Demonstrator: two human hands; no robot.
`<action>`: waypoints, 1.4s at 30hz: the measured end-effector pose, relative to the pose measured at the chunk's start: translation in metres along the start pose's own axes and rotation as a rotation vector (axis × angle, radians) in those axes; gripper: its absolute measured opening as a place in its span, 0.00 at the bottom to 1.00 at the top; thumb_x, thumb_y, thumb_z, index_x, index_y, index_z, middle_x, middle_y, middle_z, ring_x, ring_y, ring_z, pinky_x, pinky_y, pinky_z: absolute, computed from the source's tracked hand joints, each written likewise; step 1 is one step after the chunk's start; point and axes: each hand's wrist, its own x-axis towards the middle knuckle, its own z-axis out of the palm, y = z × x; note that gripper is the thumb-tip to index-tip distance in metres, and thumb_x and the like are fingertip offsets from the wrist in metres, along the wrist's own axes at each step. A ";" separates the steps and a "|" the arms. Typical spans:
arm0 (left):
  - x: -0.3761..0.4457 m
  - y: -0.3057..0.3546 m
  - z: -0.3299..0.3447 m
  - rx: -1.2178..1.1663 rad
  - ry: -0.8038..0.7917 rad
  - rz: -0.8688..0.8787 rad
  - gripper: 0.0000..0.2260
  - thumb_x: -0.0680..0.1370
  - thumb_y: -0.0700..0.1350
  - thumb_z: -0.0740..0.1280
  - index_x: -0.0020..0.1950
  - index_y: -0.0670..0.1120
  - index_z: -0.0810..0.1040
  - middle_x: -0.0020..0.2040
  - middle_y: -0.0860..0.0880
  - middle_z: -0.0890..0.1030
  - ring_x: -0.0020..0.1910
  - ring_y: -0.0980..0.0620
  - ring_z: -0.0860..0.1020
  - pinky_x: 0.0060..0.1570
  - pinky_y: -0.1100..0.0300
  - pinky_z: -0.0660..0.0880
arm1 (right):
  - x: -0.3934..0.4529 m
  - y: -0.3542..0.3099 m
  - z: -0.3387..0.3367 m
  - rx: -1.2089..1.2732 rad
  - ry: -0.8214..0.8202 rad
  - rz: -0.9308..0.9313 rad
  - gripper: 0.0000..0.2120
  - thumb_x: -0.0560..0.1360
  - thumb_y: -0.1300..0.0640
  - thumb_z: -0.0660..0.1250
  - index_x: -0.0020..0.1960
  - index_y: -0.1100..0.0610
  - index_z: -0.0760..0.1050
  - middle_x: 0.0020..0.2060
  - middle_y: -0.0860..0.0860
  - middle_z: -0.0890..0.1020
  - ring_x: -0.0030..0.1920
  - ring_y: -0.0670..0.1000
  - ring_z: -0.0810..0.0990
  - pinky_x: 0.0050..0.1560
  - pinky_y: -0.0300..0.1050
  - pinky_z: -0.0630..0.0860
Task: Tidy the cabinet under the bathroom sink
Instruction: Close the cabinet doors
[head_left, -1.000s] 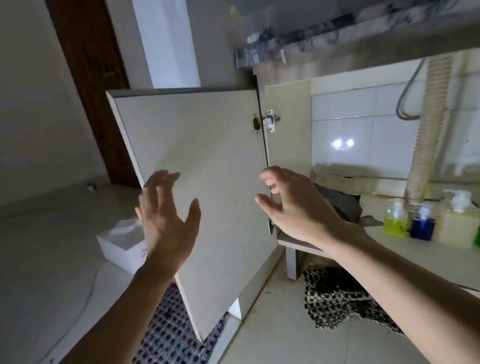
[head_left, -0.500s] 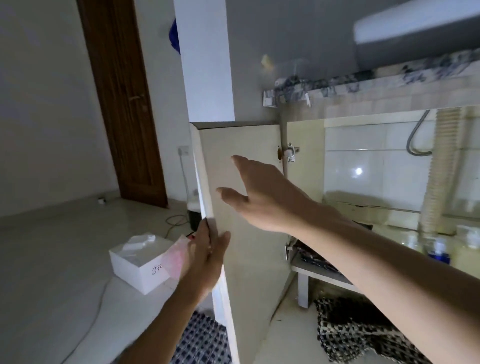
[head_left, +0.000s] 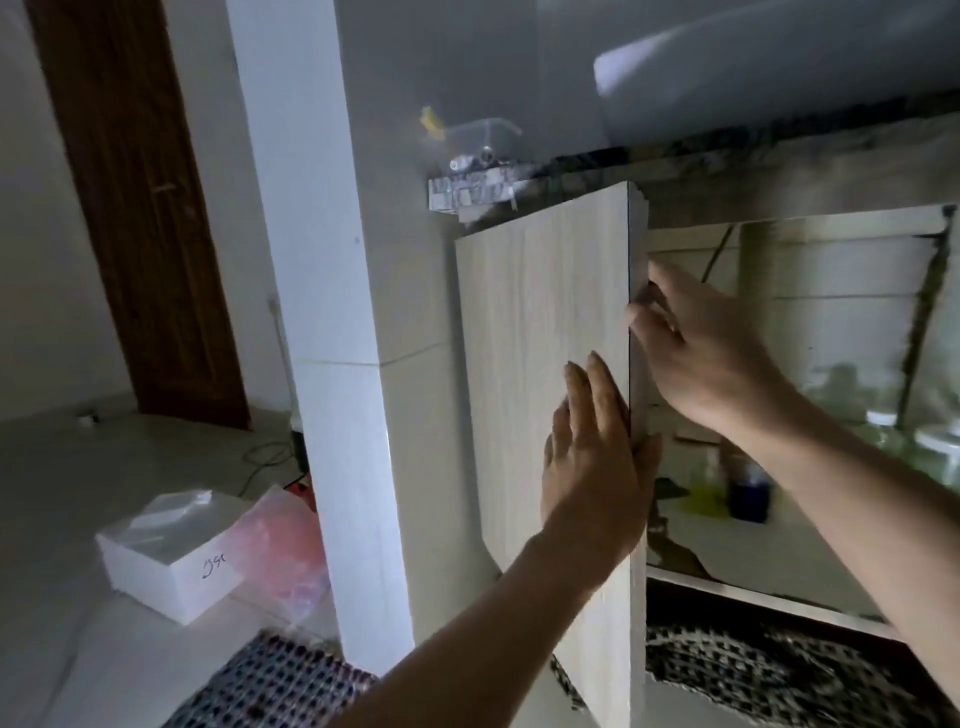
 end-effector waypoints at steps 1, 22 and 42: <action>0.008 0.007 0.010 0.024 -0.007 -0.003 0.34 0.81 0.58 0.55 0.78 0.48 0.38 0.79 0.44 0.42 0.77 0.43 0.55 0.73 0.49 0.61 | 0.002 0.011 -0.005 -0.031 0.017 0.016 0.11 0.81 0.59 0.56 0.60 0.60 0.71 0.51 0.55 0.80 0.51 0.54 0.80 0.50 0.47 0.77; 0.122 -0.018 0.137 0.451 -0.229 0.238 0.41 0.77 0.64 0.59 0.75 0.52 0.32 0.76 0.47 0.29 0.76 0.38 0.37 0.71 0.34 0.46 | 0.078 0.183 -0.006 -0.167 0.140 0.214 0.19 0.82 0.64 0.52 0.72 0.59 0.66 0.58 0.59 0.79 0.56 0.59 0.78 0.51 0.40 0.70; 0.126 0.000 0.142 0.496 -0.286 0.164 0.39 0.79 0.60 0.59 0.78 0.46 0.38 0.77 0.42 0.33 0.77 0.39 0.40 0.72 0.36 0.44 | 0.071 0.176 -0.024 -0.407 -0.263 0.491 0.17 0.83 0.55 0.51 0.65 0.64 0.67 0.58 0.62 0.77 0.45 0.56 0.80 0.46 0.50 0.78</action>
